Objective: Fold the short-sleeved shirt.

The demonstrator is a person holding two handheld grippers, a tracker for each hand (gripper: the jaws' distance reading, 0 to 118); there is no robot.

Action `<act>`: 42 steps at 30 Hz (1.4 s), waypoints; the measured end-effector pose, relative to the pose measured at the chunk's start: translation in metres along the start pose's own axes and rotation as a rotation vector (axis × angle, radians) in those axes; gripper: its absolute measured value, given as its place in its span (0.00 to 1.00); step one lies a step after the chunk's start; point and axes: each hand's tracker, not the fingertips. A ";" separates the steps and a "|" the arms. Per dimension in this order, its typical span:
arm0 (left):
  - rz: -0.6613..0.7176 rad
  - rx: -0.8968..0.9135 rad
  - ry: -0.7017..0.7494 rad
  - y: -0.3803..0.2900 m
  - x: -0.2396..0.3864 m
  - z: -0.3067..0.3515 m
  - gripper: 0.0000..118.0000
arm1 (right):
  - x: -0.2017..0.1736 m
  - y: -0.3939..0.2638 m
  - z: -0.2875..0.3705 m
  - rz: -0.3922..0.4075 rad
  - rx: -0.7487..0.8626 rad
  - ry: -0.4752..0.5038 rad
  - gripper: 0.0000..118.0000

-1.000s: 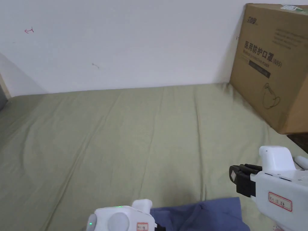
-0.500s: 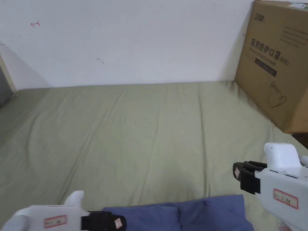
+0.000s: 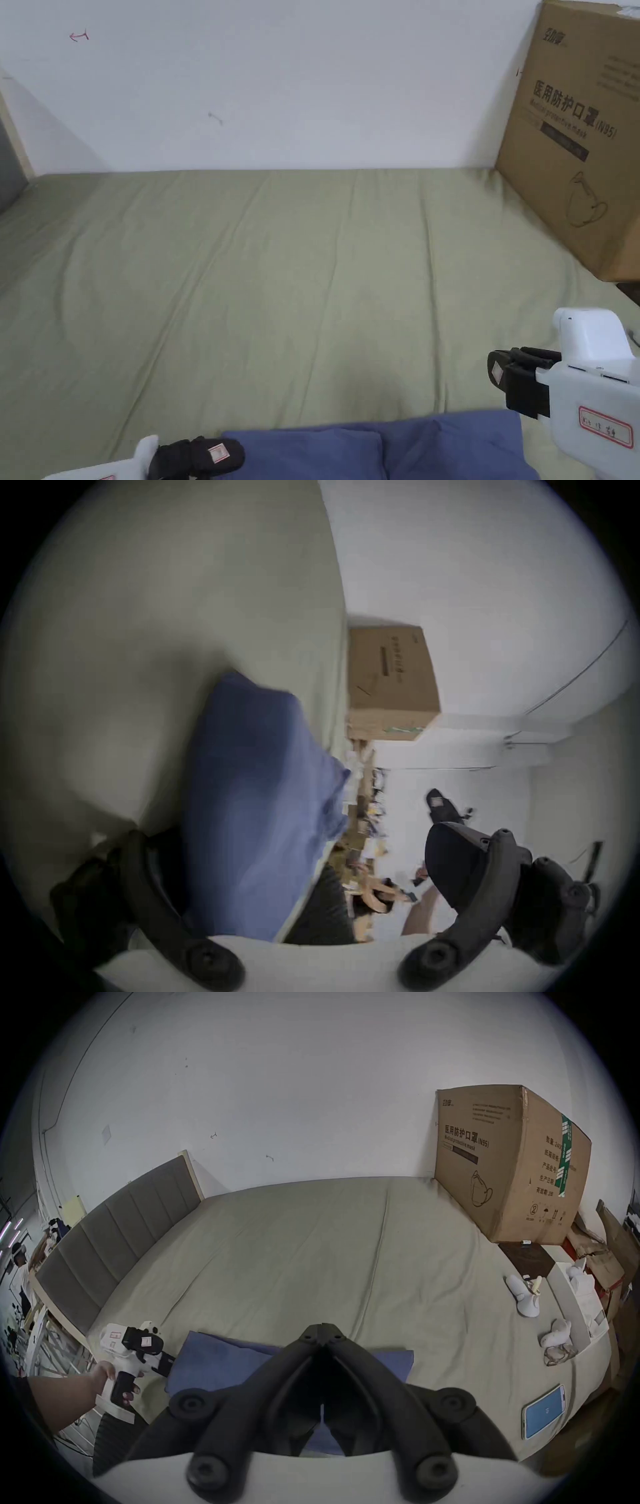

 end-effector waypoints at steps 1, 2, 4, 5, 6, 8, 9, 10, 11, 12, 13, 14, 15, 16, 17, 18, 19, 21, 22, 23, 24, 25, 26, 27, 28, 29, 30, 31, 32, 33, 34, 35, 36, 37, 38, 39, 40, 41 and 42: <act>0.043 -0.021 -0.029 0.001 -0.007 -0.010 1.00 | 0.000 0.000 0.000 0.004 -0.003 -0.001 0.00; 0.059 -0.031 -0.054 0.003 -0.012 -0.019 1.00 | -0.001 0.000 -0.001 0.008 -0.006 -0.002 0.00; 0.028 -0.041 -0.084 0.008 -0.016 -0.024 0.98 | -0.001 0.000 -0.002 0.012 -0.013 -0.003 0.00; 0.013 -0.033 -0.095 0.005 -0.021 -0.023 0.87 | -0.002 0.000 -0.003 0.013 -0.016 -0.003 0.00; 0.007 -0.011 -0.073 0.005 -0.027 -0.017 0.47 | -0.002 0.000 -0.004 0.014 -0.017 -0.001 0.00; 0.004 0.012 0.166 0.007 -0.042 -0.009 0.05 | -0.003 0.000 -0.006 0.015 -0.022 0.003 0.00; -0.056 -0.010 0.237 0.002 -0.042 -0.011 0.05 | -0.004 0.000 -0.007 0.016 -0.025 0.004 0.00; -0.096 -0.008 0.093 0.000 -0.030 -0.012 0.05 | -0.004 -0.001 -0.008 0.017 -0.029 0.006 0.00; -0.094 -0.022 0.168 0.005 -0.028 -0.016 0.05 | -0.005 -0.001 -0.009 0.014 -0.033 0.010 0.00; -0.071 -0.014 0.183 0.002 -0.027 -0.016 0.05 | -0.005 -0.001 -0.009 0.012 -0.035 0.015 0.00; -0.065 -0.006 0.178 0.000 -0.018 -0.016 0.05 | -0.006 -0.001 -0.009 0.010 -0.035 0.020 0.00; -0.110 0.006 0.227 0.000 -0.007 -0.016 0.05 | -0.007 -0.002 -0.009 0.011 -0.035 0.025 0.00; -0.164 0.015 0.278 -0.003 0.008 -0.015 0.05 | -0.009 -0.002 -0.007 0.015 -0.032 0.030 0.00; -0.204 0.021 0.297 -0.006 0.021 -0.013 0.05 | -0.010 -0.001 -0.006 0.020 -0.029 0.034 0.00; -0.254 0.026 0.307 -0.008 0.030 -0.003 0.05 | -0.011 0.000 -0.005 0.025 -0.026 0.040 0.00; -0.297 0.038 0.314 -0.012 0.047 0.006 0.05 | -0.011 0.001 -0.004 0.031 -0.025 0.046 0.00; -0.346 0.067 0.349 -0.014 0.062 0.014 0.05 | -0.011 0.001 -0.003 0.036 -0.022 0.048 0.00; -0.412 0.130 0.530 -0.029 0.114 0.034 0.05 | -0.012 0.002 -0.001 0.047 -0.015 0.052 0.00; -0.447 0.154 0.706 -0.032 0.132 0.039 0.05 | -0.012 0.002 0.000 0.050 -0.013 0.054 0.00; -0.495 0.170 0.859 -0.039 0.152 0.037 0.05 | -0.012 0.002 0.000 0.051 -0.011 0.058 0.00; -0.567 0.149 1.024 -0.045 0.169 0.034 0.06 | -0.012 0.002 0.001 0.048 -0.008 0.063 0.00; -0.649 0.143 1.130 -0.048 0.180 0.031 0.06 | -0.012 0.002 0.002 0.043 -0.006 0.068 0.00; -0.748 0.128 1.206 -0.054 0.189 0.026 0.06 | -0.012 0.001 0.003 0.037 -0.004 0.076 0.00; -0.798 0.118 1.241 -0.059 0.197 0.020 0.06 | -0.011 0.001 0.004 0.032 -0.001 0.081 0.00; -0.803 0.119 1.250 -0.063 0.201 0.015 0.06 | -0.011 0.000 0.006 0.029 0.001 0.084 0.00; -0.780 0.121 1.223 -0.062 0.204 0.009 0.06 | -0.010 0.000 0.008 0.028 0.002 0.087 0.00; -0.760 0.122 1.173 -0.063 0.208 0.001 0.06 | -0.010 -0.001 0.009 0.029 0.002 0.089 0.00; -0.750 0.117 1.122 -0.066 0.210 -0.009 0.06 | -0.009 -0.001 0.010 0.030 0.002 0.089 0.00; -0.741 0.108 1.063 -0.068 0.213 -0.022 0.06 | -0.007 -0.002 0.012 0.030 0.003 0.087 0.00; -0.745 0.091 1.024 -0.065 0.213 -0.035 0.06 | -0.006 -0.002 0.014 0.025 0.004 0.084 0.00; -0.731 0.073 0.979 -0.065 0.213 -0.047 0.06 | -0.004 -0.002 0.015 0.020 0.005 0.084 0.00; -0.714 0.044 0.955 -0.063 0.211 -0.063 0.06 | -0.001 -0.003 0.017 0.012 0.005 0.083 0.00; -0.682 0.018 0.915 -0.061 0.208 -0.078 0.06 | 0.001 -0.004 0.019 0.004 0.003 0.080 0.00; -0.652 -0.003 0.886 -0.061 0.205 -0.093 0.06 | 0.003 -0.005 0.021 -0.001 0.004 0.077 0.00; -0.634 -0.031 0.859 -0.060 0.199 -0.111 0.06 | 0.006 -0.006 0.022 -0.003 0.004 0.074 0.00; -0.621 -0.064 0.852 -0.058 0.191 -0.126 0.06 | 0.008 -0.007 0.023 -0.005 0.005 0.071 0.00; -0.593 -0.095 0.838 -0.054 0.181 -0.141 0.06 | 0.010 -0.008 0.024 -0.008 0.006 0.064 0.00; -0.541 -0.126 0.809 -0.051 0.170 -0.153 0.08 | 0.012 -0.009 0.025 -0.014 0.010 0.055 0.00; -0.494 -0.148 0.795 -0.048 0.158 -0.165 0.19 | 0.015 -0.011 0.026 -0.023 0.012 0.052 0.00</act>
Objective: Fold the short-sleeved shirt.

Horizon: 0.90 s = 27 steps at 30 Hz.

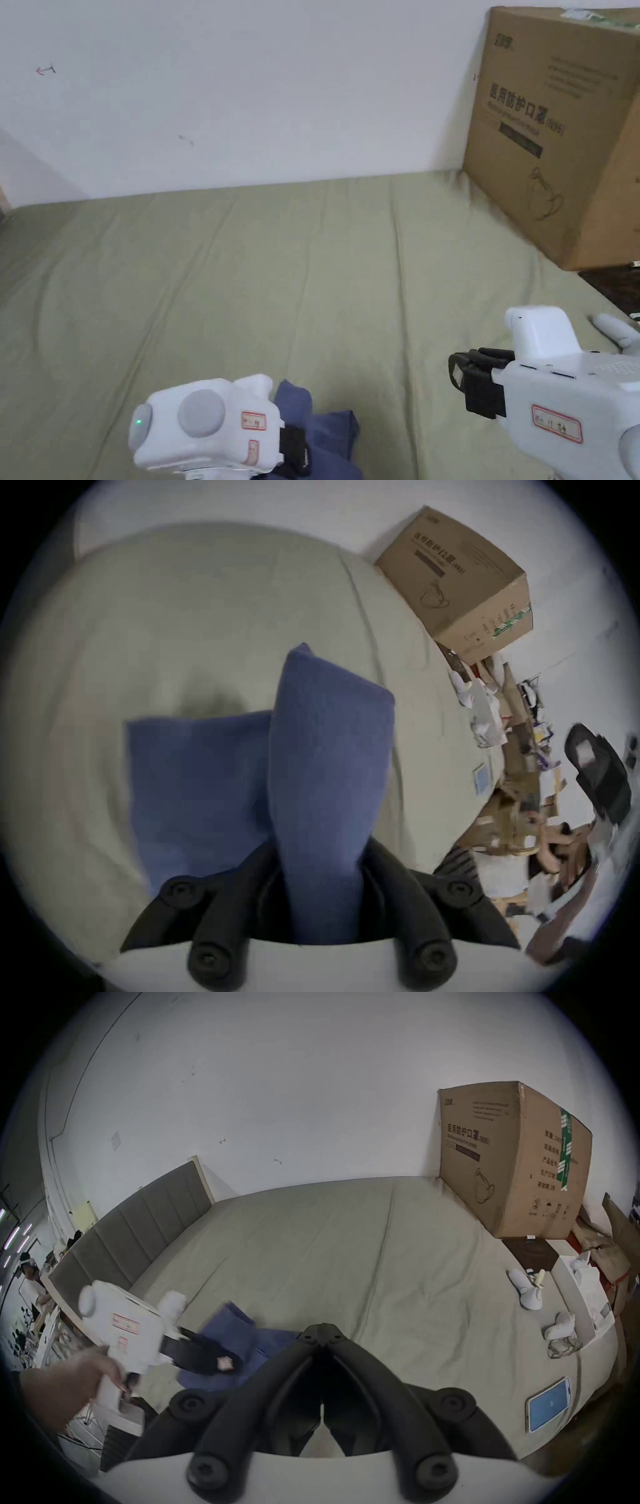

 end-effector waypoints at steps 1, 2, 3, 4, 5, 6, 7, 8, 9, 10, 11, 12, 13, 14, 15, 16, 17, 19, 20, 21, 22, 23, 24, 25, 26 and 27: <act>0.044 -0.012 -0.039 0.000 -0.003 -0.012 0.33 | 0.002 -0.001 0.000 -0.011 -0.001 0.001 0.00; 0.093 -0.025 -0.087 0.001 -0.009 -0.022 0.38 | 0.005 -0.001 0.000 -0.022 -0.005 0.002 0.00; 0.155 -0.013 -0.167 -0.001 -0.014 -0.028 0.45 | 0.007 -0.003 0.000 -0.028 -0.009 0.001 0.00; 0.190 -0.001 -0.232 -0.003 -0.018 -0.030 0.52 | 0.007 -0.004 0.000 -0.031 -0.013 0.000 0.00; 0.226 0.015 -0.310 -0.006 -0.022 -0.030 0.74 | 0.008 -0.005 -0.001 -0.031 -0.016 -0.002 0.00; 0.247 0.036 -0.386 -0.009 -0.024 -0.027 0.97 | 0.009 -0.006 -0.001 -0.028 -0.019 -0.004 0.00; 0.237 0.070 -0.431 -0.016 -0.023 -0.016 1.00 | 0.010 -0.006 -0.001 -0.026 -0.019 -0.007 0.00; 0.214 0.121 -0.437 -0.017 -0.025 -0.009 0.98 | 0.011 -0.007 -0.001 -0.024 -0.013 -0.009 0.00; 0.193 0.123 -0.398 -0.020 -0.026 -0.002 0.99 | 0.012 -0.007 -0.001 -0.027 -0.009 -0.008 0.00; 0.155 0.141 -0.349 -0.021 -0.026 0.006 0.99 | 0.014 -0.007 -0.001 -0.032 -0.007 -0.007 0.00; 0.110 0.160 -0.292 -0.021 -0.023 0.020 0.99 | 0.015 -0.006 -0.002 -0.038 -0.006 -0.006 0.00; 0.054 0.170 -0.252 -0.023 -0.022 0.029 0.95 | 0.016 -0.006 -0.003 -0.043 -0.004 -0.005 0.00; 0.014 0.187 -0.212 -0.025 -0.020 0.036 0.86 | 0.017 -0.006 -0.003 -0.046 0.000 -0.006 0.00; -0.035 0.213 -0.169 -0.027 -0.016 0.042 0.67 | 0.018 -0.006 -0.004 -0.050 0.002 -0.008 0.00; -0.093 0.215 -0.116 -0.024 -0.005 0.047 0.28 | 0.019 -0.006 -0.005 -0.053 0.002 -0.008 0.00; -0.142 0.202 -0.066 -0.024 0.001 0.045 0.02 | 0.020 -0.006 -0.006 -0.055 0.001 -0.007 0.00; -0.199 0.184 -0.009 -0.025 0.008 0.037 0.02 | 0.020 -0.007 -0.007 -0.057 0.001 -0.007 0.00; -0.241 0.131 -0.033 -0.020 0.021 0.020 0.02 | 0.021 -0.008 -0.009 -0.061 -0.002 -0.009 0.00; -0.246 0.097 -0.043 -0.020 0.025 0.007 0.02 | 0.021 -0.009 -0.009 -0.064 -0.004 -0.008 0.00; -0.230 0.066 -0.061 -0.020 0.028 -0.007 0.02 | 0.021 -0.009 -0.009 -0.069 -0.006 -0.007 0.00; -0.217 0.039 -0.058 -0.020 0.030 -0.021 0.02 | 0.021 -0.010 -0.010 -0.073 -0.008 -0.007 0.00; -0.208 0.004 -0.051 -0.017 0.032 -0.038 0.02 | 0.022 -0.010 -0.010 -0.076 -0.010 -0.006 0.00; -0.202 -0.035 -0.038 -0.019 0.033 -0.055 0.02 | 0.022 -0.011 -0.010 -0.077 -0.013 -0.006 0.00; -0.196 -0.068 -0.021 -0.021 0.033 -0.070 0.02 | 0.022 -0.012 -0.010 -0.076 -0.016 -0.007 0.00; -0.182 -0.099 -0.029 -0.025 0.033 -0.087 0.02 | 0.022 -0.012 -0.010 -0.075 -0.021 -0.010 0.00; -0.162 -0.131 -0.066 -0.028 0.030 -0.100 0.01 | 0.021 -0.012 -0.009 -0.078 -0.025 -0.011 0.00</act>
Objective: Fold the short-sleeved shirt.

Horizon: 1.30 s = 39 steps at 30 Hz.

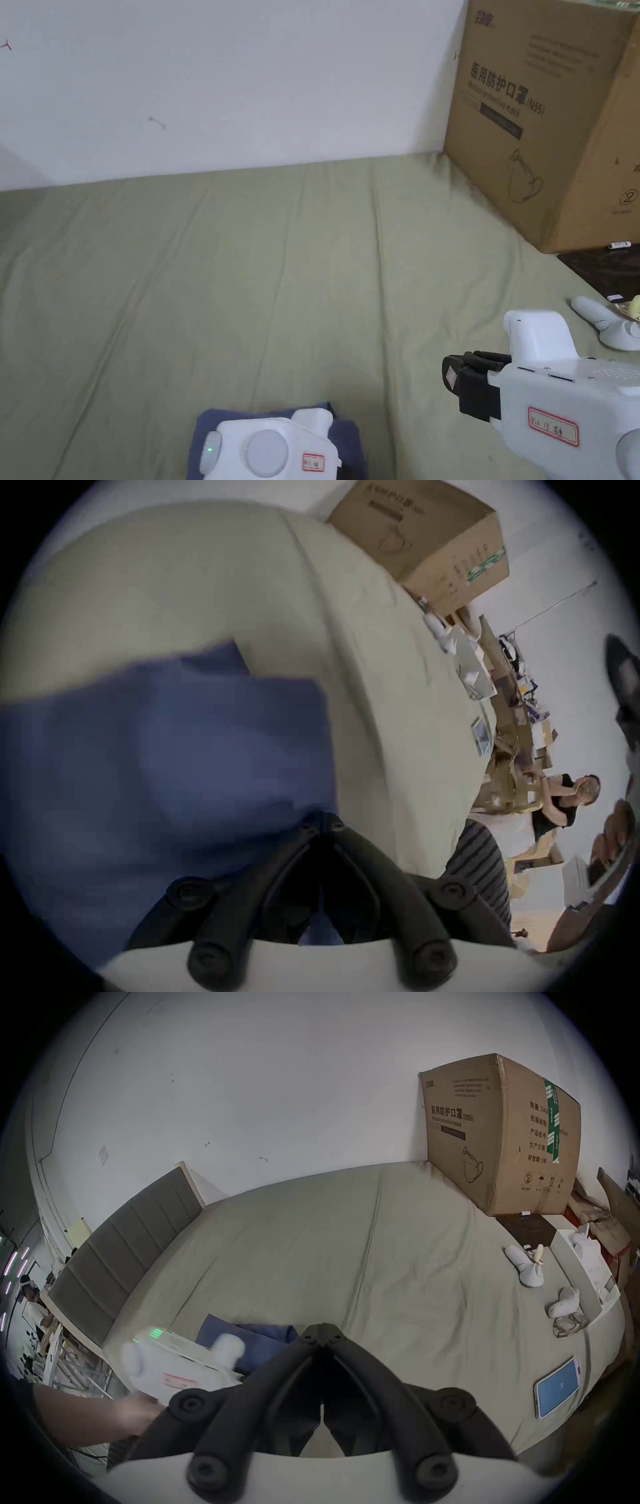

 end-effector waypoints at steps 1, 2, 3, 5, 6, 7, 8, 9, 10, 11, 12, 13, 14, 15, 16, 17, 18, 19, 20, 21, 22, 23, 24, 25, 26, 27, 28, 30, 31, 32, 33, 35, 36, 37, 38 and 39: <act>0.036 -0.003 -0.034 -0.001 -0.004 -0.004 0.02 | 0.000 0.000 0.002 -0.009 -0.003 0.004 0.00; 0.096 0.034 -0.084 -0.001 -0.008 0.002 0.02 | -0.001 0.001 0.005 -0.020 -0.002 0.016 0.00; 0.155 0.054 -0.127 0.002 -0.009 0.013 0.02 | -0.001 0.003 0.008 -0.025 0.003 0.030 0.00; 0.120 0.172 -0.141 -0.001 -0.001 0.046 0.02 | -0.005 0.007 0.015 -0.018 0.011 0.035 0.00; 0.061 0.255 -0.125 -0.002 0.006 0.069 0.02 | -0.007 0.011 0.019 -0.007 0.023 0.036 0.00; 0.002 0.326 -0.091 -0.003 0.013 0.091 0.02 | -0.008 0.015 0.022 0.001 0.035 0.037 0.00; -0.062 0.421 -0.034 -0.003 0.025 0.120 0.02 | -0.011 0.020 0.025 0.011 0.062 0.040 0.00; -0.121 0.517 0.026 -0.005 0.032 0.149 0.02 | -0.014 0.026 0.029 0.018 0.096 0.043 0.00; -0.164 0.608 0.074 -0.008 0.037 0.173 0.02 | -0.017 0.030 0.031 0.028 0.127 0.040 0.00; -0.207 0.716 0.132 -0.012 0.043 0.201 0.02 | -0.022 0.037 0.035 0.048 0.175 0.023 0.00; -0.226 0.813 0.194 -0.015 0.051 0.225 0.02 | -0.028 0.042 0.038 0.066 0.225 0.008 0.00; -0.242 0.893 0.245 -0.020 0.055 0.246 0.02 | -0.033 0.046 0.040 0.086 0.273 -0.002 0.00; -0.260 0.988 0.299 -0.027 0.059 0.264 0.02 | -0.039 0.050 0.042 0.105 0.335 -0.011 0.00; -0.278 1.074 0.348 -0.035 0.060 0.278 0.02 | -0.044 0.053 0.044 0.121 0.396 -0.024 0.00; -0.291 1.137 0.392 -0.041 0.062 0.286 0.02 | -0.049 0.053 0.046 0.137 0.445 -0.039 0.00; -0.294 1.198 0.448 -0.050 0.063 0.292 0.02 | -0.056 0.053 0.046 0.155 0.495 -0.054 0.00; -0.284 1.232 0.493 -0.059 0.063 0.296 0.02 | -0.060 0.051 0.047 0.167 0.542 -0.073 0.00; -0.279 1.262 0.520 -0.067 0.063 0.299 0.02 | -0.063 0.049 0.047 0.165 0.570 -0.093 0.00; -0.272 1.279 0.544 -0.073 0.063 0.298 0.02 | -0.066 0.046 0.048 0.156 0.602 -0.107 0.00; -0.259 1.300 0.569 -0.080 0.064 0.298 0.02 | -0.067 0.042 0.048 0.148 0.629 -0.121 0.00; -0.244 1.317 0.593 -0.085 0.064 0.298 0.02 | -0.068 0.040 0.048 0.141 0.640 -0.135 0.00; -0.218 1.323 0.611 -0.089 0.064 0.296 0.02 | -0.069 0.037 0.048 0.135 0.647 -0.145 0.00; -0.204 1.329 0.608 -0.092 0.064 0.295 0.02 | -0.069 0.035 0.049 0.128 0.650 -0.152 0.00; -0.197 1.326 0.602 -0.094 0.063 0.295 0.02 | -0.067 0.035 0.048 0.122 0.647 -0.156 0.00; -0.178 1.322 0.595 -0.094 0.061 0.294 0.02 | -0.066 0.034 0.048 0.109 0.644 -0.159 0.00; -0.162 1.310 0.585 -0.093 0.060 0.293 0.02 | -0.065 0.033 0.048 0.098 0.639 -0.162 0.00; -0.154 1.302 0.576 -0.092 0.059 0.292 0.02 | -0.063 0.033 0.048 0.091 0.634 -0.165 0.00; -0.150 1.285 0.573 -0.091 0.057 0.289 0.02 | -0.059 0.035 0.048 0.074 0.622 -0.166 0.00; -0.152 1.281 0.576 -0.091 0.057 0.288 0.02 | -0.059 0.035 0.049 0.071 0.621 -0.170 0.00; -0.157 1.277 0.580 -0.090 0.058 0.285 0.02 | -0.058 0.034 0.050 0.067 0.623 -0.173 0.00; -0.161 1.272 0.579 -0.090 0.058 0.285 0.02 | -0.057 0.035 0.050 0.064 0.623 -0.169 0.00; -0.165 1.260 0.579 -0.090 0.056 0.283 0.02 | -0.057 0.038 0.042 0.070 0.566 -0.130 0.00; -0.170 1.251 0.578 -0.089 0.055 0.283 0.02 | -0.057 0.039 0.032 0.075 0.505 -0.095 0.00; -0.184 1.240 0.578 -0.088 0.053 0.283 0.02 | -0.056 0.040 0.019 0.078 0.418 -0.051 0.00; -0.203 1.219 0.589 -0.086 0.051 0.283 0.02 | -0.055 0.039 0.002 0.081 0.304 0.004 0.00; -0.212 1.201 0.607 -0.085 0.048 0.284 0.02 | -0.052 0.035 -0.022 0.059 0.150 0.106 0.00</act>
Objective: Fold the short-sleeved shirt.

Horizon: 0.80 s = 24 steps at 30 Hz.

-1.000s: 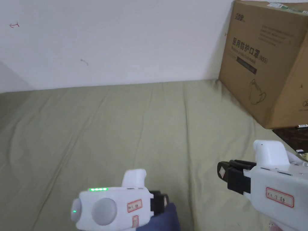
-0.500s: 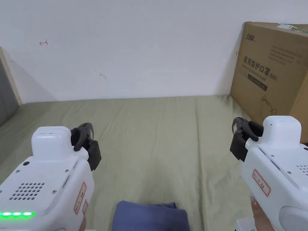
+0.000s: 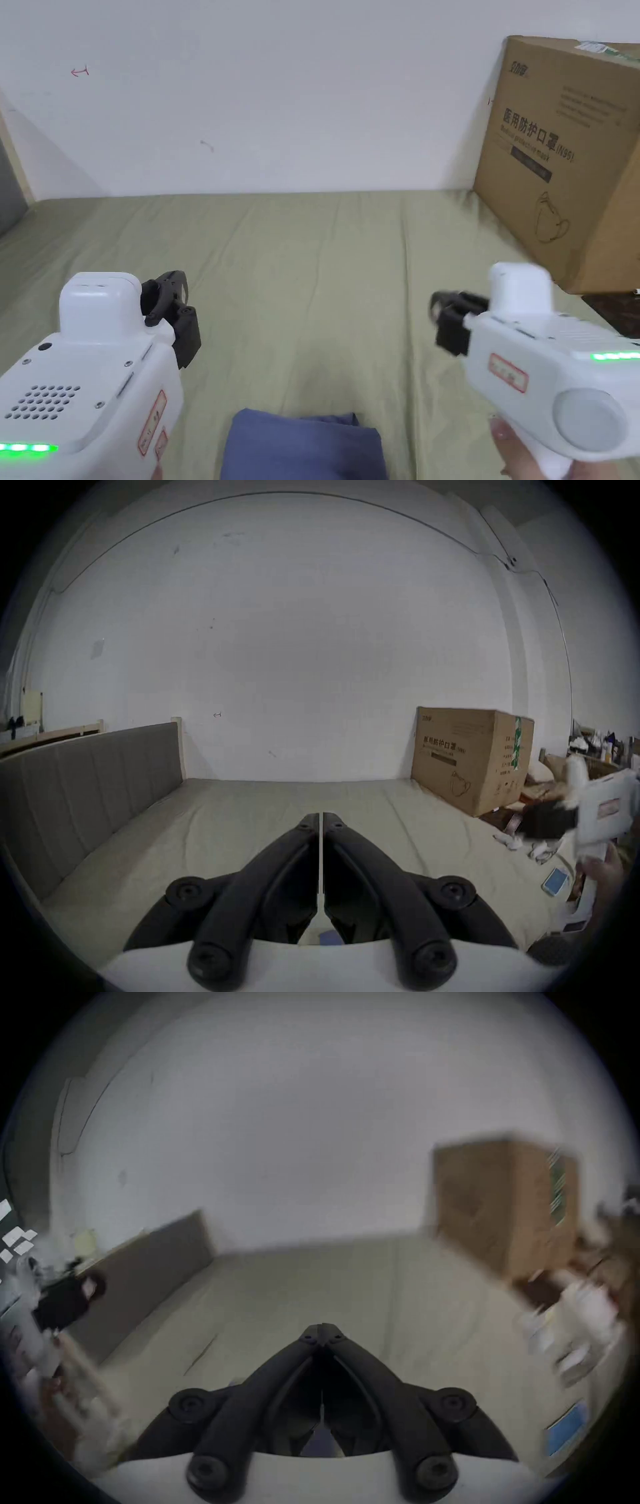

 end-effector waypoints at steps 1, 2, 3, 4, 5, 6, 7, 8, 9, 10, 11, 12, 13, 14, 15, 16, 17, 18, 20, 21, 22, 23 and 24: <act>-0.003 -0.008 0.006 -0.001 -0.003 -0.001 0.02 | 0.008 -0.009 -0.021 -0.074 -0.145 0.102 0.00; 0.003 -0.017 0.011 -0.002 -0.008 -0.003 0.02 | 0.019 -0.024 -0.050 -0.212 -0.308 0.205 0.00; 0.020 -0.031 0.008 -0.003 -0.013 -0.004 0.02 | 0.029 -0.043 -0.073 -0.344 -0.432 0.269 0.00; 0.037 -0.047 0.004 -0.005 -0.019 -0.006 0.02 | 0.036 -0.061 -0.090 -0.443 -0.518 0.311 0.00; 0.050 -0.067 0.007 -0.007 -0.025 -0.007 0.02 | 0.043 -0.082 -0.105 -0.527 -0.567 0.337 0.00; 0.053 -0.085 0.013 -0.010 -0.031 -0.009 0.02 | 0.048 -0.098 -0.117 -0.522 -0.589 0.337 0.00; 0.054 -0.104 0.017 -0.013 -0.037 -0.011 0.02 | 0.051 -0.108 -0.125 -0.509 -0.610 0.326 0.00; 0.050 -0.120 0.004 -0.018 -0.044 -0.012 0.02 | 0.057 -0.118 -0.135 -0.497 -0.630 0.302 0.00; 0.059 -0.145 -0.032 -0.024 -0.052 -0.013 0.02 | 0.062 -0.126 -0.141 -0.508 -0.638 0.294 0.00; 0.096 -0.170 -0.061 -0.029 -0.061 -0.015 0.02 | 0.069 -0.134 -0.146 -0.522 -0.638 0.291 0.00; 0.140 -0.212 -0.087 -0.035 -0.071 -0.018 0.02 | 0.078 -0.140 -0.150 -0.549 -0.640 0.287 0.00; 0.177 -0.257 -0.118 -0.043 -0.082 -0.022 0.02 | 0.087 -0.145 -0.153 -0.592 -0.647 0.297 0.00; 0.209 -0.298 -0.143 -0.050 -0.091 -0.025 0.02 | 0.092 -0.148 -0.155 -0.622 -0.651 0.325 0.00; 0.272 -0.348 -0.184 -0.062 -0.103 -0.031 0.02 | 0.095 -0.152 -0.154 -0.635 -0.647 0.351 0.00; 0.350 -0.401 -0.243 -0.075 -0.115 -0.038 0.02 | 0.097 -0.154 -0.155 -0.618 -0.645 0.351 0.00; 0.445 -0.465 -0.323 -0.088 -0.127 -0.048 0.02 | 0.096 -0.154 -0.155 -0.602 -0.645 0.352 0.00; 0.574 -0.548 -0.410 -0.101 -0.134 -0.058 0.07 | 0.095 -0.155 -0.156 -0.586 -0.643 0.356 0.00; 0.680 -0.629 -0.482 -0.120 -0.142 -0.070 0.24 | 0.092 -0.155 -0.154 -0.576 -0.638 0.358 0.00; 0.774 -0.693 -0.539 -0.154 -0.148 -0.087 0.63 | 0.092 -0.155 -0.154 -0.566 -0.638 0.357 0.00; 0.814 -0.737 -0.544 -0.168 -0.147 -0.095 0.86 | 0.091 -0.155 -0.154 -0.563 -0.639 0.357 0.00; 0.851 -0.773 -0.558 -0.181 -0.148 -0.102 0.99 | 0.091 -0.155 -0.154 -0.563 -0.639 0.358 0.00; 0.894 -0.812 -0.587 -0.195 -0.147 -0.112 1.00 | 0.092 -0.155 -0.153 -0.564 -0.639 0.359 0.00; 0.930 -0.845 -0.612 -0.208 -0.145 -0.121 1.00 | 0.092 -0.156 -0.153 -0.567 -0.637 0.360 0.00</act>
